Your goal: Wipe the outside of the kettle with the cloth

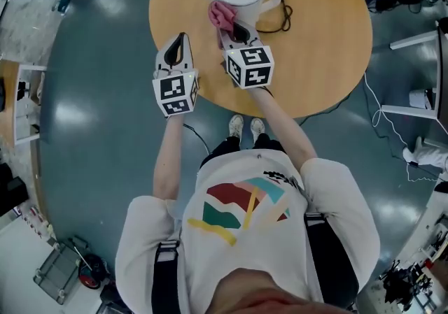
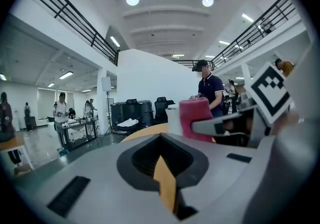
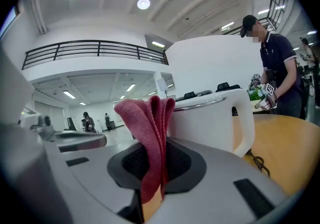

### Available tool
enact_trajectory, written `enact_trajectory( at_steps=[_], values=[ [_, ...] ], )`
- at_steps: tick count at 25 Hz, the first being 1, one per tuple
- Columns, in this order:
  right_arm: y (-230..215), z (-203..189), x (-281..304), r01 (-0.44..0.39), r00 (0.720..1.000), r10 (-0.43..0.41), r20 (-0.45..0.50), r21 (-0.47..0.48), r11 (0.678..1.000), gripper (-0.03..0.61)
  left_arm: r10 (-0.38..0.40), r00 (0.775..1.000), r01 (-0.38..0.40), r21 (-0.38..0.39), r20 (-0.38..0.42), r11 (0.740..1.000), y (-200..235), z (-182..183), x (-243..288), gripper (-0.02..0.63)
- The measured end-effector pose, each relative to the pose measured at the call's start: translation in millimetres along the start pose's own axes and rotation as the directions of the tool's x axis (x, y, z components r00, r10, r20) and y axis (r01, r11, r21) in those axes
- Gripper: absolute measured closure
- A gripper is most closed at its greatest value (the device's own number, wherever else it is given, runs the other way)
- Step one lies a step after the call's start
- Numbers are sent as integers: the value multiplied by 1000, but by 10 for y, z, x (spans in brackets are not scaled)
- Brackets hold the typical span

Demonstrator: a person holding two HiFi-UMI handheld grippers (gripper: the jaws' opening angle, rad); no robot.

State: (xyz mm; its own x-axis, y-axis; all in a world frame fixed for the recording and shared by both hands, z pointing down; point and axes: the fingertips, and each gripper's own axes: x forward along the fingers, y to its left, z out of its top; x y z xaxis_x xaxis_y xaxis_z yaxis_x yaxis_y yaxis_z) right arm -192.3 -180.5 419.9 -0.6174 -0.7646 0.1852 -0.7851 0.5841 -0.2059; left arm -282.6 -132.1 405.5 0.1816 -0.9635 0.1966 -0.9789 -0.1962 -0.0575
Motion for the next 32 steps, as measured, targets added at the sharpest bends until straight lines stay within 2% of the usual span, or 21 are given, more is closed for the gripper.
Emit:
enact_trajectory(
  at_steps=[4,7,10,14,19,23,32],
  values=[
    [50,20,224,76,996,-75,38,-34,997,531,-1,999,1,20,-35,1000,77,-246,-132,569],
    [32,15,389,120,992,-120,38,0,993,531,14,998,-12,22,-53,1000,260,-338,-189,569],
    [35,35,465,138,990,-139,35,38,990,531,30,997,-29,22,-73,999,399,-381,-242,571],
    [16,24,460,143,989,-145,36,43,989,531,43,995,-41,20,-86,999,435,-429,-238,571],
    [-96,4,217,136,990,-138,37,58,989,532,23,995,-20,23,-97,1000,230,-464,-185,571],
    [-263,2,-82,108,994,-108,30,23,994,531,11,996,-9,19,-89,1000,-5,-411,-96,569],
    [-1243,26,-462,135,991,-135,10,9,991,531,-16,994,21,40,-109,999,-627,-414,254,569]
  ],
)
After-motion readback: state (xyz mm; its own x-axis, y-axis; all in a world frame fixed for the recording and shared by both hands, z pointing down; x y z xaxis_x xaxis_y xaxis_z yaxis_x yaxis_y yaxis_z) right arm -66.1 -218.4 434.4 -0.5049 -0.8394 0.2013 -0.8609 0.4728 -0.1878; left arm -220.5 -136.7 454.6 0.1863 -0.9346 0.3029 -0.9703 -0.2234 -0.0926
